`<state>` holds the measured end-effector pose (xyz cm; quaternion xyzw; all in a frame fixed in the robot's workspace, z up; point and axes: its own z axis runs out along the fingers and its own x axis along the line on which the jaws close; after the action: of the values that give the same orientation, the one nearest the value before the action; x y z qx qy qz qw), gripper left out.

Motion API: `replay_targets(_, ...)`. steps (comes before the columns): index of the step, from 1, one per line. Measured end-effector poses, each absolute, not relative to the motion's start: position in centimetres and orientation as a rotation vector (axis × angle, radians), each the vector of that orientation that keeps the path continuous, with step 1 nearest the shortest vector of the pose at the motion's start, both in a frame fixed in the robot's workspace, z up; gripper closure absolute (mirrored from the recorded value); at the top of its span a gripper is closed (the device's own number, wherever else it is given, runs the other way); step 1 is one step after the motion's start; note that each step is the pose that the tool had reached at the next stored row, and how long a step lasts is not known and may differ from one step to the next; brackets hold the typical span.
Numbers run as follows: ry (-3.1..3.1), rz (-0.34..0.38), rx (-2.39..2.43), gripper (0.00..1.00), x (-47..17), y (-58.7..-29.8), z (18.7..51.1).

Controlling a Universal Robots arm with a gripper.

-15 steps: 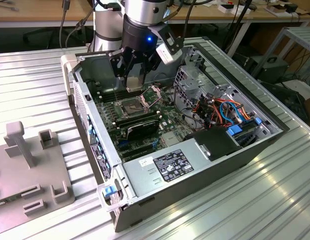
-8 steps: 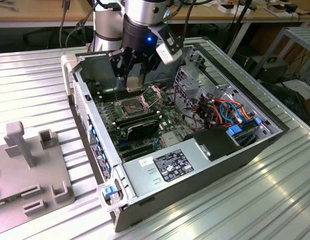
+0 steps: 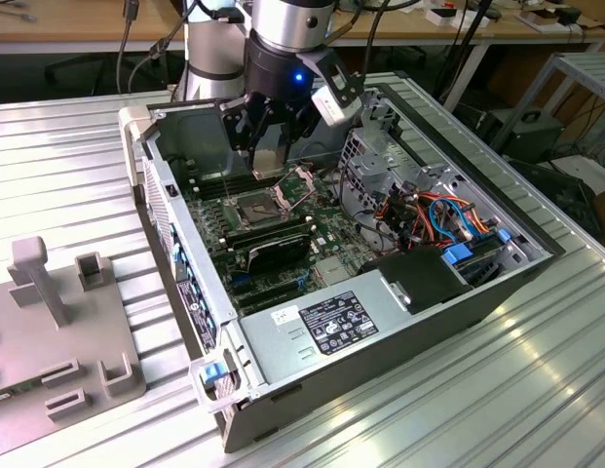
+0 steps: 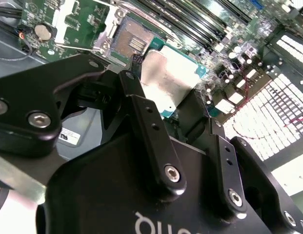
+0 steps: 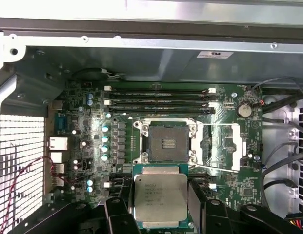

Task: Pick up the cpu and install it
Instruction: 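Pick up the cpu and move it towards the insertion slot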

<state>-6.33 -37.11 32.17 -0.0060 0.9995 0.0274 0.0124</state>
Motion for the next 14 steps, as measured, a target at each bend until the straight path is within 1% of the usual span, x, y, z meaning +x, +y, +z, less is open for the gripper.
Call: replay_targets(14, 3.116, 0.086, -0.019, 0.45, -4.4, -36.7, 29.0)
